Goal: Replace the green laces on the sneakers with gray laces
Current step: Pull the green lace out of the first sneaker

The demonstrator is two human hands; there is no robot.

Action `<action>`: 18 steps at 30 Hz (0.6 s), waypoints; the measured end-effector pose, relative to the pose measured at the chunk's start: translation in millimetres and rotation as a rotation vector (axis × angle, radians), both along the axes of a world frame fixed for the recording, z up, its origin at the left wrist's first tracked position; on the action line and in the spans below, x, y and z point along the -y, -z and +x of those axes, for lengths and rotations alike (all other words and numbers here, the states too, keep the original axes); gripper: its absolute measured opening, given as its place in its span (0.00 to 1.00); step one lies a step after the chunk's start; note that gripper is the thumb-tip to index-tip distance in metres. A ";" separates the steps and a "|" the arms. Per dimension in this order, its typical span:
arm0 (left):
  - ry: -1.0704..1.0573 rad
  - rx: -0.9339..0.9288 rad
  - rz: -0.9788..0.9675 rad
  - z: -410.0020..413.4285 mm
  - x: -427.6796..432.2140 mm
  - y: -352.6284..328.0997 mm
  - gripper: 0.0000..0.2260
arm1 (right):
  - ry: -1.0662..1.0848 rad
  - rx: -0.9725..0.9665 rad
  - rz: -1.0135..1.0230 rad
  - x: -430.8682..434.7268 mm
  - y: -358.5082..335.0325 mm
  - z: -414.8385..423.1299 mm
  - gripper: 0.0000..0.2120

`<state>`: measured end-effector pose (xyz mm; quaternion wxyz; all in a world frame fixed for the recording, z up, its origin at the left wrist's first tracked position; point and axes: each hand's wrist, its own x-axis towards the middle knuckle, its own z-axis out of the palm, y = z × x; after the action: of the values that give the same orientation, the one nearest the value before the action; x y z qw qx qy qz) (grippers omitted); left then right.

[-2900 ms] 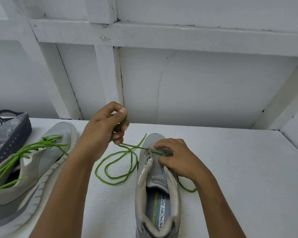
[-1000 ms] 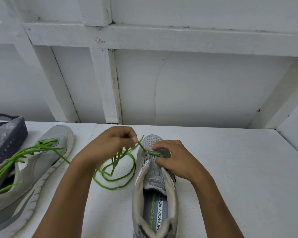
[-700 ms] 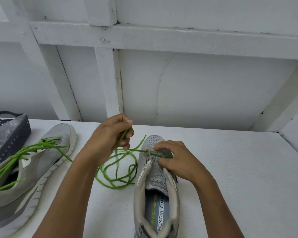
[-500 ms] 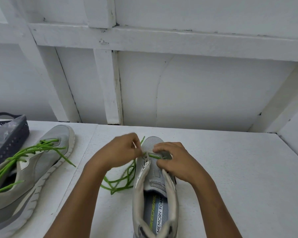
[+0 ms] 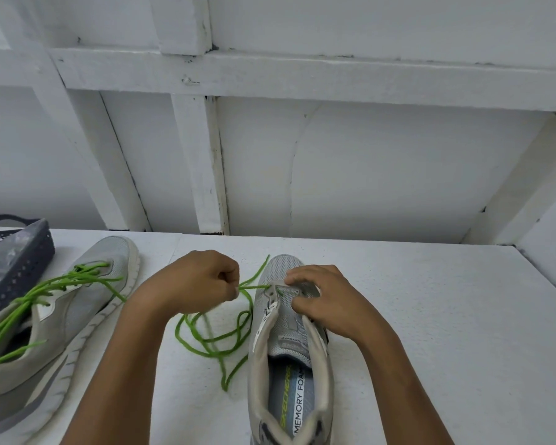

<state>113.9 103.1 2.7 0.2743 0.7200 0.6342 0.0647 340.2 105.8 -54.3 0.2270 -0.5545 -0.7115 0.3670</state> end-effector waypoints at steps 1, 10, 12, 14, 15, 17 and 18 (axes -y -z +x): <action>0.011 -0.026 -0.010 -0.8 1.4 -2.1 0.05 | 0.000 0.002 0.002 0.3 0.1 -0.2 0.19; -0.058 -0.075 0.083 -8.5 12.3 -18.1 0.07 | -0.014 0.043 0.008 5.0 -7.2 -2.5 0.19; -0.049 -0.039 0.129 -5.5 11.8 -18.0 0.05 | -0.002 0.060 0.032 6.9 -11.2 -3.3 0.18; -0.030 0.021 0.159 -2.3 12.3 -17.3 0.05 | 0.033 0.017 0.063 9.5 -16.1 -4.4 0.16; -0.020 0.057 0.174 -1.1 12.7 -17.4 0.05 | 0.041 -0.028 0.070 11.0 -18.6 -4.8 0.15; 0.002 0.136 0.203 1.0 15.0 -19.0 0.05 | 0.003 -0.108 0.074 15.6 -24.8 -7.2 0.14; 0.011 0.179 0.218 1.9 16.9 -20.4 0.05 | -0.027 -0.132 0.071 18.0 -27.8 -8.6 0.14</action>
<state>115.7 86.2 23.1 0.2502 0.7404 0.5924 0.1957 331.6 87.8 -26.5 0.2881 -0.5109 -0.7151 0.3804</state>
